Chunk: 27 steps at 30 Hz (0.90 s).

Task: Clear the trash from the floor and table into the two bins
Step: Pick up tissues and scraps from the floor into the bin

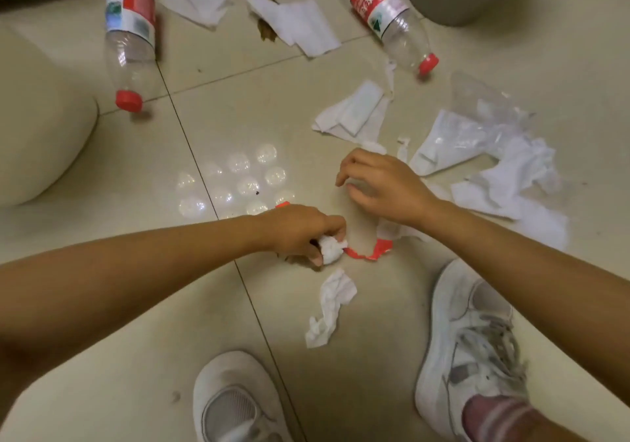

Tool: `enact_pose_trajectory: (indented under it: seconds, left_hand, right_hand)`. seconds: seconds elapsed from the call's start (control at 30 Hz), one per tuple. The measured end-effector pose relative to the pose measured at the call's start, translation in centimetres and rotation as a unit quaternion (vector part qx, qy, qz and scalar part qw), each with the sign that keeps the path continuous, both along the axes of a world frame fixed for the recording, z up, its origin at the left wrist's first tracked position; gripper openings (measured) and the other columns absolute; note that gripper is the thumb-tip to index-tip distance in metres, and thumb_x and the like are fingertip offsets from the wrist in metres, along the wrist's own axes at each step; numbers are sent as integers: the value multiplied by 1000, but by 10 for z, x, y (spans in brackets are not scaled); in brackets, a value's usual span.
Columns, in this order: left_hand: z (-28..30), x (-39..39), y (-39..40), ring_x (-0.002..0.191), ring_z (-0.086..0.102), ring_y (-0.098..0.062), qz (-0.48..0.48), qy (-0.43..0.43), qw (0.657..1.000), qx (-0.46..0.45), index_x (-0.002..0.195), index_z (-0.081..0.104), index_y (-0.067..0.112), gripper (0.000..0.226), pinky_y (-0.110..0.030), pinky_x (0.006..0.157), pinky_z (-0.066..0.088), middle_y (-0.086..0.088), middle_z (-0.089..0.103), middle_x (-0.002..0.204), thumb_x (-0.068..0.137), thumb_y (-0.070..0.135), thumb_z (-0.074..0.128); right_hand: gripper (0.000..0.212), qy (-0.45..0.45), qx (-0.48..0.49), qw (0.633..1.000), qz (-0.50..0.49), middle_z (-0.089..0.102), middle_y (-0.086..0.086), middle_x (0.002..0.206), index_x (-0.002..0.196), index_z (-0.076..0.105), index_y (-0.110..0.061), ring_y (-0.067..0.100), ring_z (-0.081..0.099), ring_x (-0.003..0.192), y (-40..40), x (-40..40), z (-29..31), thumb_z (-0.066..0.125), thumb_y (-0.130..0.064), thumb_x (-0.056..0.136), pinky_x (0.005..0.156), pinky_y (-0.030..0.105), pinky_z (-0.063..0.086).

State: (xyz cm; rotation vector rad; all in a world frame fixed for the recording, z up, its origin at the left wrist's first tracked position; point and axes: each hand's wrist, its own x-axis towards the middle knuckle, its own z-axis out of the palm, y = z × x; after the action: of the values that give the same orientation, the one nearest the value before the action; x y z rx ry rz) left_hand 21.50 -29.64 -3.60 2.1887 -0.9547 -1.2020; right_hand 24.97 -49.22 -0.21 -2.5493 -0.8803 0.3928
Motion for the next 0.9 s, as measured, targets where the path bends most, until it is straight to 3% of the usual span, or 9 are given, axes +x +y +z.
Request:
enact_pose_trajectory:
  seconds: [0.1, 0.23, 0.33, 0.43, 0.57, 0.67, 0.77, 0.9]
  left_hand:
    - [0, -10, -8, 64, 53, -5, -38, 32, 998, -30, 132, 44, 31, 62, -24, 59, 43, 0, 63, 81, 78, 16, 71]
    - [-6, -24, -20, 68, 53, 1, -82, 62, 994, -30, 141, 40, 28, 75, -12, 58, 36, 1, 61, 91, 76, 14, 74]
    - [-10, -35, -24, 84, 52, -10, -121, 37, 992, -19, 132, 49, 24, 65, -25, 66, 36, 5, 57, 95, 73, 18, 76]
    - [-13, -43, -28, 99, 54, -19, -174, -35, 984, -8, 122, 56, 18, 51, -34, 74, 43, -2, 58, 106, 75, 23, 74]
    - [-23, -45, -26, 112, 44, -21, -216, -150, 965, -10, 121, 57, 13, 46, -34, 84, 38, -4, 45, 124, 82, 35, 68]
    - [-22, -37, -21, 104, 50, -23, -126, -177, 976, -36, 113, 59, 12, 35, -30, 74, 33, -5, 52, 116, 87, 36, 62]
    - [-13, -10, -13, 92, 57, -22, 67, -162, 982, -62, 98, 59, 18, 20, -28, 66, 33, 1, 61, 95, 89, 36, 60]
    - [2, 41, -1, 77, 55, -20, 251, -150, 954, -63, 81, 54, 19, 25, -35, 67, 43, 4, 58, 77, 81, 38, 70]
  right_hand:
    - [18, 9, -3, 1000, 8, 61, 2, 104, 97, 68, -16, 20, 60, 90, 1, -7, -3, 56, -11, 84, 67, 32, 45]
    - [18, 19, -2, 1000, 16, 61, 1, 105, 97, 68, -16, 18, 58, 90, 2, -13, -6, 56, -11, 84, 68, 25, 38]
    - [18, 25, 2, 999, 20, 61, 2, 105, 96, 68, -15, 17, 58, 89, 2, -17, -9, 56, -11, 83, 69, 26, 39]
    - [17, 23, -4, 1000, 16, 61, 2, 105, 97, 68, -15, 18, 58, 89, 2, -17, -11, 57, -11, 85, 68, 26, 37]
    - [17, 16, -10, 1000, 8, 61, 3, 106, 97, 68, -15, 20, 59, 91, -1, -15, -9, 56, -11, 86, 70, 26, 38]
    - [18, -14, -12, 1000, -12, 61, 4, 102, 96, 67, -15, 22, 59, 90, -12, -7, -4, 55, -12, 83, 69, 30, 41]
    - [16, -33, 9, 991, -126, 59, 4, 104, 99, 66, -15, 23, 60, 89, -36, 6, 3, 57, -15, 85, 70, 31, 43]
    - [30, 26, -20, 970, -239, 52, 1, 117, 111, 61, -24, 19, 56, 103, -72, 17, 11, 68, -26, 82, 82, 35, 45]
